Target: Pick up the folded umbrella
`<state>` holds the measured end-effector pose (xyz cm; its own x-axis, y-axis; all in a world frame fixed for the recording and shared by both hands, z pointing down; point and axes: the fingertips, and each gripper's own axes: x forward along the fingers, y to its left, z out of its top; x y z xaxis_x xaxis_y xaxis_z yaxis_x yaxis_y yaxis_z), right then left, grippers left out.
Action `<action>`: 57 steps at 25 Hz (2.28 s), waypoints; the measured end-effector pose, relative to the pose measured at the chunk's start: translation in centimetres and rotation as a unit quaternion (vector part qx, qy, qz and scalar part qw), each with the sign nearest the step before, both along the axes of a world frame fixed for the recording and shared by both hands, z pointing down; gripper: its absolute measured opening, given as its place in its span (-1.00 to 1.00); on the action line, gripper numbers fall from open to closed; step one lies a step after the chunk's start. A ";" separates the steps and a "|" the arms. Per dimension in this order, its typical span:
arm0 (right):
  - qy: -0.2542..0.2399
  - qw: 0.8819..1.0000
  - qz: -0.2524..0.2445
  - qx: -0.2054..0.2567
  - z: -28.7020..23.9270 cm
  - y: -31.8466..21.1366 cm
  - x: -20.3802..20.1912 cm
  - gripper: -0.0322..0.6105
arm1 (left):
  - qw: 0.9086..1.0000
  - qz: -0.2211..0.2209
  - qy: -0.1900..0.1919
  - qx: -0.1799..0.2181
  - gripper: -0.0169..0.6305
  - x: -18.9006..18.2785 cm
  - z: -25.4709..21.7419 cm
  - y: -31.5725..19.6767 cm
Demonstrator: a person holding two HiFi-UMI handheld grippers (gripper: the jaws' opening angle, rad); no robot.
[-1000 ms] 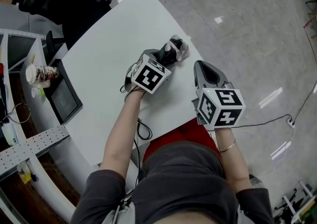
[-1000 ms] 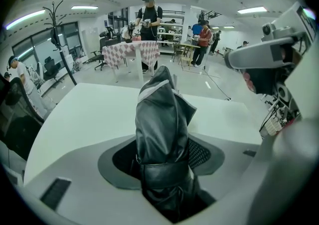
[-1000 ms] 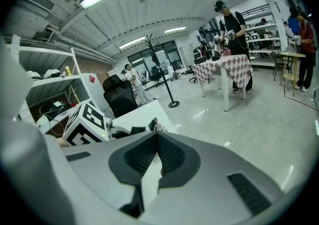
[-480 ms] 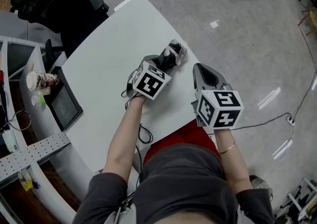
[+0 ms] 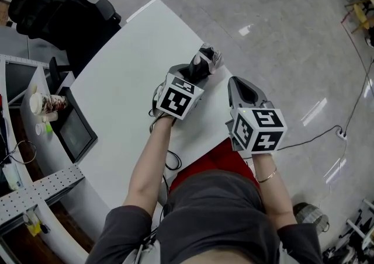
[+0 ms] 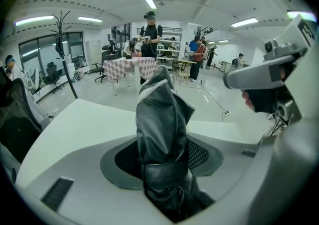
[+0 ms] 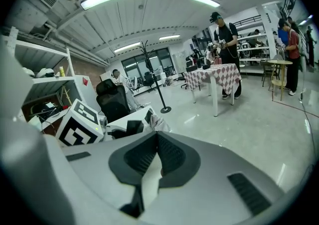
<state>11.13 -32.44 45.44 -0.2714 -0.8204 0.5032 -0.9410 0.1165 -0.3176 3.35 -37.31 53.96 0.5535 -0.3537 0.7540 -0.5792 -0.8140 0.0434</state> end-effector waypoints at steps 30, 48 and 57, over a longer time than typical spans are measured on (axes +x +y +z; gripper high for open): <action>0.012 0.996 0.036 0.083 -7.3 5.6 0.4 -0.84 | 0.976 -0.045 0.167 0.129 -0.24 0.2 -14.7 4.7; 0.010 0.990 0.007 0.137 -11.8 8.4 -2.4 -0.84 | 0.949 -0.094 0.239 0.184 -0.24 -4.3 -22.2 9.3; 0.015 0.985 -0.015 0.169 -14.4 9.8 -5.0 -0.84 | 0.935 -0.121 0.261 0.208 -0.24 -7.5 -24.7 11.7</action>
<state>6.11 -22.63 31.08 -0.2879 -0.9344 0.2100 -0.9436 0.2393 -0.2288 -4.18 -25.59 29.21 0.6737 -0.7186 0.1726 -0.7368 -0.6713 0.0807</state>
